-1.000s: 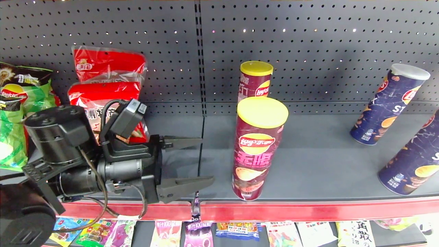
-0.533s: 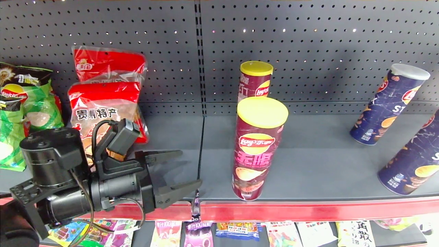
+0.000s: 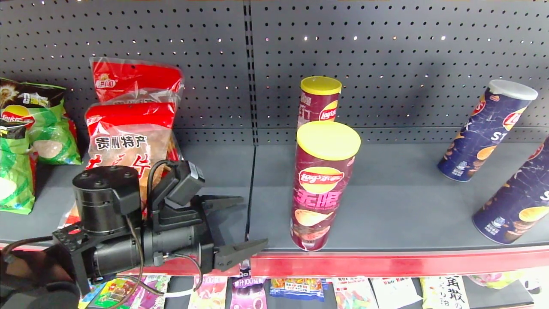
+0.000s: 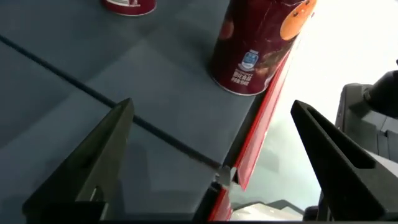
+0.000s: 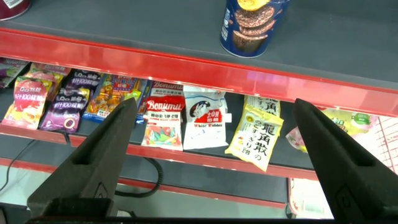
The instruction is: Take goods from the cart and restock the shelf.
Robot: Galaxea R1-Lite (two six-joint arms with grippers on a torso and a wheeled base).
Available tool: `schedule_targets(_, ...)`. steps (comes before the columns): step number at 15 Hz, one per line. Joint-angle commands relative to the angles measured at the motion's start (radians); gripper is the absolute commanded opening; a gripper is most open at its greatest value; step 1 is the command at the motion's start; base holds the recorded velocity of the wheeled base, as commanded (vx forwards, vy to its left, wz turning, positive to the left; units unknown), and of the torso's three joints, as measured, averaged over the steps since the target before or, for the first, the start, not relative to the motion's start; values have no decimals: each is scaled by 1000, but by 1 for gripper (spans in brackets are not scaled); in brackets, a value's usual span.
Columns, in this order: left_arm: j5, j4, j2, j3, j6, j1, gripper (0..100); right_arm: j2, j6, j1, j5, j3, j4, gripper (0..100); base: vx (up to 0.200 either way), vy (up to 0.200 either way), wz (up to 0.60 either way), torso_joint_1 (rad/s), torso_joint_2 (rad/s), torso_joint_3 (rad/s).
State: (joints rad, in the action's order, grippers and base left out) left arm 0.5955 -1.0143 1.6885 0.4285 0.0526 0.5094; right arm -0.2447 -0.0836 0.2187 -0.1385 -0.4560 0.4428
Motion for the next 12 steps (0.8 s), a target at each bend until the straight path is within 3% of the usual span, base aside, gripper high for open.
schedule_targets(1, 0, 0, 49, 32, 0, 1, 100, 1, -1, 1, -1, -3, 1, 100, 0, 0, 0, 0, 0, 0)
schedule_targets(5, -2, 0, 94, 79, 1, -6, 100, 1, -1, 1, -1, -6, -1, 100, 0, 0, 0, 0, 0, 0)
schedule_targets(8, -14, 0, 132, 121, 29, -6, 100, 1, -1, 1, -1, -6, 1, 100, 0, 0, 0, 0, 0, 0)
schedule_targets(12, -14, 0, 161, 162, 35, -6, 100, 1, 1, -1, -3, -7, -1, 100, 0, 0, 0, 0, 0, 0)
